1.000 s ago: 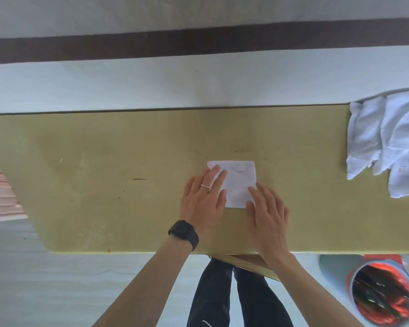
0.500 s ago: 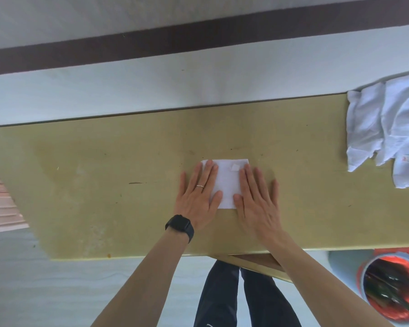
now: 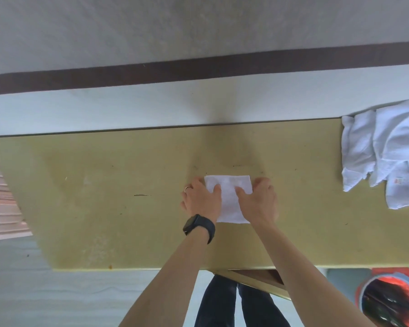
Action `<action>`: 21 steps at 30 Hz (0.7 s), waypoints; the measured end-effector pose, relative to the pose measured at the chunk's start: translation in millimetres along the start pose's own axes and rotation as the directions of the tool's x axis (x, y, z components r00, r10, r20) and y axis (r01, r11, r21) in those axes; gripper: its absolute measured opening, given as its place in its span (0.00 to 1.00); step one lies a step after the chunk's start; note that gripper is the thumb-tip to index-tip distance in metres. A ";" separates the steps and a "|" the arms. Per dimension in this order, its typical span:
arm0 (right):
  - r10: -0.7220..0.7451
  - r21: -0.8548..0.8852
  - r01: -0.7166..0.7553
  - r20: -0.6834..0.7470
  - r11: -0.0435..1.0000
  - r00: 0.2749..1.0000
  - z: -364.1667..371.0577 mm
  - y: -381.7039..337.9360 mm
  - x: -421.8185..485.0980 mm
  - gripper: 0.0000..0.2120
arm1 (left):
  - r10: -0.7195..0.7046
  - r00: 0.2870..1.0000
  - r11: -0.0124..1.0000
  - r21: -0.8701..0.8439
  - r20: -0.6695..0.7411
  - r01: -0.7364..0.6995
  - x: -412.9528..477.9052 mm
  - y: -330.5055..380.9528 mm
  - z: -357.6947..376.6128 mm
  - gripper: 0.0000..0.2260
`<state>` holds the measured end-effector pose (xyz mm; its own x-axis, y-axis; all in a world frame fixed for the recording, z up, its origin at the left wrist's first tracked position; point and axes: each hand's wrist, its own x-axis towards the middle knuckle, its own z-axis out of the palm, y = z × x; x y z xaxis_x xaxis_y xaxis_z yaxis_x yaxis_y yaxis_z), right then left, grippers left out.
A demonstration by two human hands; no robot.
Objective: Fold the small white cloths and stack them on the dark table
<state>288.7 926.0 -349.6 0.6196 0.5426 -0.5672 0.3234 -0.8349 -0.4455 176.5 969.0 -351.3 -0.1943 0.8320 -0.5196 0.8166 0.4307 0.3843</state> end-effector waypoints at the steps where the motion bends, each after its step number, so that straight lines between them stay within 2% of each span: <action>1: 0.033 0.032 -0.034 0.026 0.999 0.999 0.4 -3.6 2.7 0.22 | -0.037 0.999 0.999 -0.009 0.004 0.037 1.8 4.8 0.3 0.19; 5: 0.078 0.255 -0.113 0.143 0.960 0.987 -4.5 -7.0 11.6 0.15 | -0.124 0.986 0.974 -0.175 0.111 0.142 10.3 10.1 -2.2 0.11; 8: 0.019 0.334 -0.090 0.209 0.938 0.978 -13.0 0.2 10.0 0.11 | -0.073 0.980 0.926 -0.351 0.184 0.135 9.1 6.2 -10.8 0.09; 14: -0.189 0.448 0.090 0.183 0.890 0.965 -55.2 4.3 -20.8 0.04 | 0.129 0.981 0.841 -0.540 0.142 -0.033 -19.1 3.5 -56.3 0.11; 21: -0.423 0.435 0.362 0.049 0.824 0.905 -129.1 -30.3 -76.9 0.06 | 0.432 0.897 0.788 -0.522 0.092 -0.326 -66.5 16.2 -149.8 0.09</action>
<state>323.6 897.7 -203.1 0.3888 0.8487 -0.3585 0.1799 -0.4515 -0.8739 121.2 972.9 -196.3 0.2277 0.9006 -0.3703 0.4230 0.2510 0.8707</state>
